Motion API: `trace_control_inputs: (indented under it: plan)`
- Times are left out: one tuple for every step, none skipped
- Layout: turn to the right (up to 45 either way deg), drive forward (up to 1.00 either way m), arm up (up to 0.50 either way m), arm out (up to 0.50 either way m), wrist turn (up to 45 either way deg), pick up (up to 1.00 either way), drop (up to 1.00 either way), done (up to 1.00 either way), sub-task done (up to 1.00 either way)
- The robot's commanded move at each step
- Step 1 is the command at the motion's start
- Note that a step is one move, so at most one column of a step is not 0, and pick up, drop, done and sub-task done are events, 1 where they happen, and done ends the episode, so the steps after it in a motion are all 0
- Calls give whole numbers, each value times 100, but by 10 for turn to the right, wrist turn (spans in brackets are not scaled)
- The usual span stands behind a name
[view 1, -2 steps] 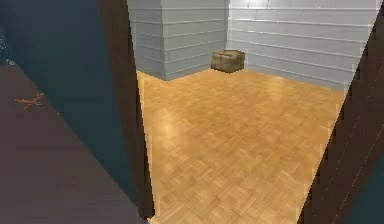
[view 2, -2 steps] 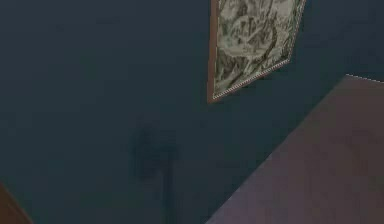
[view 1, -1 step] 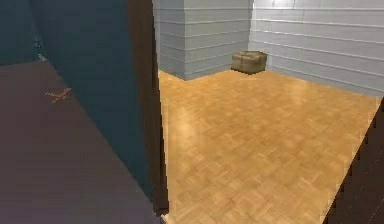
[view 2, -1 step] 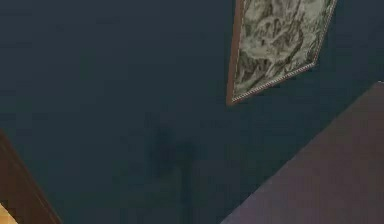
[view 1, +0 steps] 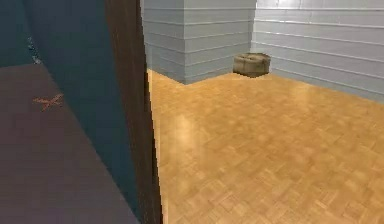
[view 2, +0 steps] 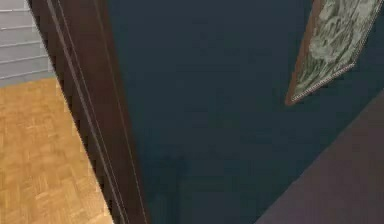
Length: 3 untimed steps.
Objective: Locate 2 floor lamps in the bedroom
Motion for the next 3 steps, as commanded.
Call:
trace_control_inputs:
  plan:
    - [150, 0, 0, 0, 0, 0, 0, 0, 0]
    - [0, 70, 0, 0, 0, 0, 0, 0, 0]
    - [450, 0, 0, 0, 0, 0, 0, 0, 0]
